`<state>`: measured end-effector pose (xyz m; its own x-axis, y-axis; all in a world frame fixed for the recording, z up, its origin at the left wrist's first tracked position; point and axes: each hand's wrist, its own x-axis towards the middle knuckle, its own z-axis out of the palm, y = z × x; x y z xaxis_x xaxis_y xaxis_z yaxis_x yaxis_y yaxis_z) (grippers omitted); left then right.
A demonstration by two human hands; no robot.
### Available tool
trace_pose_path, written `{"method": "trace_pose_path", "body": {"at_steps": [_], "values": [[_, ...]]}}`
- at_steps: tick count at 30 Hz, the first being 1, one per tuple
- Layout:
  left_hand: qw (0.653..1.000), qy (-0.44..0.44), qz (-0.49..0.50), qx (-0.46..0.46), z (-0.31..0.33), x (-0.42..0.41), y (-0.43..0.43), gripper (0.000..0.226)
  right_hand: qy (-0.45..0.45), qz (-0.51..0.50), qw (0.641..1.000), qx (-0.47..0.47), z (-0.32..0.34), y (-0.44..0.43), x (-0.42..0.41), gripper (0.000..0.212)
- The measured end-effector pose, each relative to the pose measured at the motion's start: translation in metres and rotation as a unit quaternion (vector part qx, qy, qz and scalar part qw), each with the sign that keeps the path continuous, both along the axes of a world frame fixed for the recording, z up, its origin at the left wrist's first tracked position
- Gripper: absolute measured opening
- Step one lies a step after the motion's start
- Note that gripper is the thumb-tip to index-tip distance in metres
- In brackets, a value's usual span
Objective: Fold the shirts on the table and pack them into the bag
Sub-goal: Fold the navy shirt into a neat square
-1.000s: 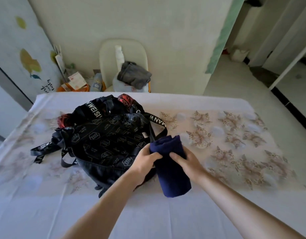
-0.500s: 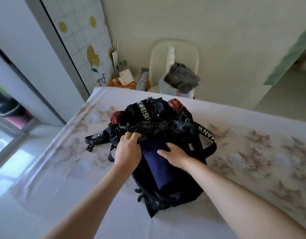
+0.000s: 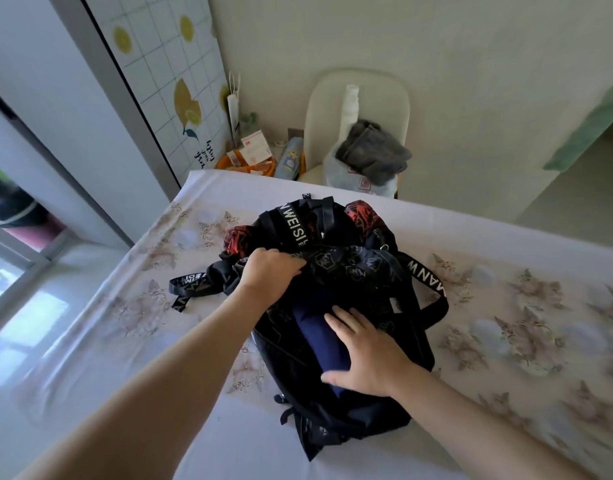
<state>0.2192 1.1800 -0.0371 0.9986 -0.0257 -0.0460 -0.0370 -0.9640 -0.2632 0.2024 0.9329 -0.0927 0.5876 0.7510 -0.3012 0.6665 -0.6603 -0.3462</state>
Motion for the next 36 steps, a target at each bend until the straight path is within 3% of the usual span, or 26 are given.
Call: {"method": "trace_pose_path", "body": {"at_steps": [4,8,12,15,17,21,27,31,33,36], "values": [[0.974,-0.091,0.094,-0.187,0.042,0.017,0.009,0.033,0.055,-0.043,0.998,-0.008,0.0,0.016,-0.004,0.11],[0.943,-0.092,0.149,-0.281,0.077,0.023,0.027,0.028,0.083,-0.155,0.979,0.105,0.003,0.042,0.003,0.095],[0.947,-0.084,0.144,-0.275,0.083,0.022,0.031,0.027,0.06,-0.173,0.964,0.193,0.012,0.085,0.025,0.097],[0.947,-0.087,0.148,-0.273,0.083,0.023,0.034,0.027,-0.013,-0.149,0.981,0.122,0.012,0.111,0.032,0.094],[0.948,-0.082,0.147,-0.27,0.083,0.024,0.038,0.027,-0.083,-0.196,0.972,0.096,0.008,0.115,0.021,0.089],[0.952,-0.07,0.143,-0.262,0.085,0.027,0.041,0.029,-0.034,-0.214,0.968,0.127,-0.011,0.108,-0.002,0.09],[0.942,-0.097,0.131,-0.294,0.083,0.027,0.038,0.025,0.031,-0.18,0.965,0.189,0.004,0.158,0.046,0.077],[0.932,-0.101,0.133,-0.321,0.084,0.03,0.042,0.024,-0.078,-0.192,0.971,0.117,0.003,0.172,0.035,0.079],[0.928,-0.104,0.133,-0.331,0.084,0.03,0.045,0.023,-0.057,-0.241,0.959,0.14,-0.007,0.168,0.019,0.075],[0.92,-0.099,0.131,-0.355,0.083,0.031,0.047,0.023,-0.012,-0.238,0.954,0.182,-0.025,0.17,0.021,0.069]]}}
